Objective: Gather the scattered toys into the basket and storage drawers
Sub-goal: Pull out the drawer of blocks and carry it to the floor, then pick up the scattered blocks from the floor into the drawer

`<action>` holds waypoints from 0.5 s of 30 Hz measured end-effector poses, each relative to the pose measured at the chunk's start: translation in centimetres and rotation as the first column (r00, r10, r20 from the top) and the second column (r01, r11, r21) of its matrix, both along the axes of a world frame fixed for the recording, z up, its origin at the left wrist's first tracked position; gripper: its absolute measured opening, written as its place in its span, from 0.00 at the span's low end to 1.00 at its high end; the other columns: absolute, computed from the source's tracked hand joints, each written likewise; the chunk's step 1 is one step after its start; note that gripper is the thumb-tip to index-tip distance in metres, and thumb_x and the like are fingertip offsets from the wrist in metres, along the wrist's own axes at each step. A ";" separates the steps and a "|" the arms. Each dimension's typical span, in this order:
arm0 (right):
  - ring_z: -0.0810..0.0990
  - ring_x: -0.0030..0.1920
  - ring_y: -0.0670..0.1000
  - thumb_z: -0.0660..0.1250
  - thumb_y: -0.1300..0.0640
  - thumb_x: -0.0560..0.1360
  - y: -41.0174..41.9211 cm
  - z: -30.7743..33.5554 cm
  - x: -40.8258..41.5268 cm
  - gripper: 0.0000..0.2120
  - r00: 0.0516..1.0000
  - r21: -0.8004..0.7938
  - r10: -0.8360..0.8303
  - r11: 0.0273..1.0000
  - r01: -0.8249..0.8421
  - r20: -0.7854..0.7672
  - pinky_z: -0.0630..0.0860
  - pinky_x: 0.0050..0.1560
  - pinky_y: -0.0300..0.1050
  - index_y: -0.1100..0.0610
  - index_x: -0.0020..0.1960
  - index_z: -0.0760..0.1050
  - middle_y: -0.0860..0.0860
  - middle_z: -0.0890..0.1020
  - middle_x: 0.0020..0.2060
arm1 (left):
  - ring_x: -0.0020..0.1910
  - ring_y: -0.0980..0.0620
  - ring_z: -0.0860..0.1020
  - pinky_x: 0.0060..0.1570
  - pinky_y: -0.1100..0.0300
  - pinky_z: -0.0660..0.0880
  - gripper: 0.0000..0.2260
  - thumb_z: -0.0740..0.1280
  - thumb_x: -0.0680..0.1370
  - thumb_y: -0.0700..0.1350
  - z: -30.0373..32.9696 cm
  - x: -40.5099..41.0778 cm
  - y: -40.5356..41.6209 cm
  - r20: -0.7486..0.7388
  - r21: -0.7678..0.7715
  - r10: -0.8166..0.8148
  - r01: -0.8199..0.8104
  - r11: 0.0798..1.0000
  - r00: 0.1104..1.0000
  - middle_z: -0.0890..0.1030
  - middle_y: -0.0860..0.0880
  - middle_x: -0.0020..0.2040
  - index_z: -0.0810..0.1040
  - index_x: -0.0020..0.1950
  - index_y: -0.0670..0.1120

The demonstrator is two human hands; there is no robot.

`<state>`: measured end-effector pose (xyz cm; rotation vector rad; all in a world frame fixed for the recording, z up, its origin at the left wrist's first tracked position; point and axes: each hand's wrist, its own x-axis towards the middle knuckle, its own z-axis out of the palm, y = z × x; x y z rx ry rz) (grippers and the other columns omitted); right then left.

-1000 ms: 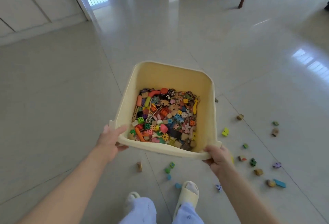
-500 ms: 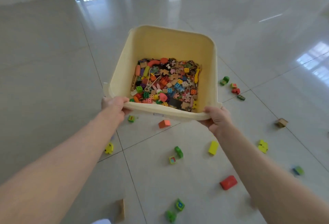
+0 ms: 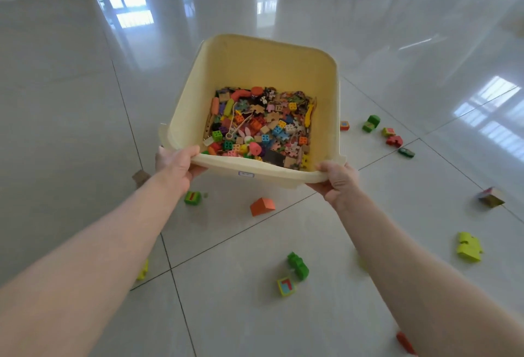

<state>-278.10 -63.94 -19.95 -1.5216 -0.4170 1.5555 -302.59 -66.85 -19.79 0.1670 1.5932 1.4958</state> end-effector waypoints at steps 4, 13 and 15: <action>0.78 0.50 0.57 0.67 0.68 0.73 0.1 -2.4 -0.4 0.15 0.999 0.000 0.024 1.000 -0.024 0.025 0.82 0.39 0.52 0.59 0.57 0.70 0.56 0.76 0.49 | 0.55 0.41 0.76 0.40 0.47 0.78 0.18 0.67 0.74 0.33 -2.7 -0.8 0.9 0.018 -0.017 -0.008 0.008 1.000 1.000 0.74 0.40 0.63 0.67 0.61 0.44; 0.79 0.52 0.56 0.70 0.52 0.73 1.0 -3.1 -1.3 0.12 0.999 0.030 -0.003 1.000 0.002 0.038 0.82 0.41 0.50 0.58 0.48 0.71 0.56 0.78 0.49 | 0.58 0.42 0.75 0.53 0.47 0.76 0.20 0.62 0.78 0.50 -4.1 -1.1 1.1 0.061 -0.021 -0.203 0.205 0.979 0.977 0.73 0.43 0.64 0.65 0.67 0.45; 0.79 0.52 0.54 0.67 0.49 0.74 -0.4 -3.7 -1.1 0.13 0.999 0.053 0.001 0.999 0.001 -0.042 0.81 0.48 0.48 0.58 0.48 0.72 0.55 0.78 0.50 | 0.57 0.43 0.76 0.53 0.49 0.74 0.20 0.61 0.79 0.52 -5.3 0.0 -0.8 -0.005 -0.058 -0.270 0.269 0.961 0.963 0.72 0.44 0.65 0.64 0.69 0.46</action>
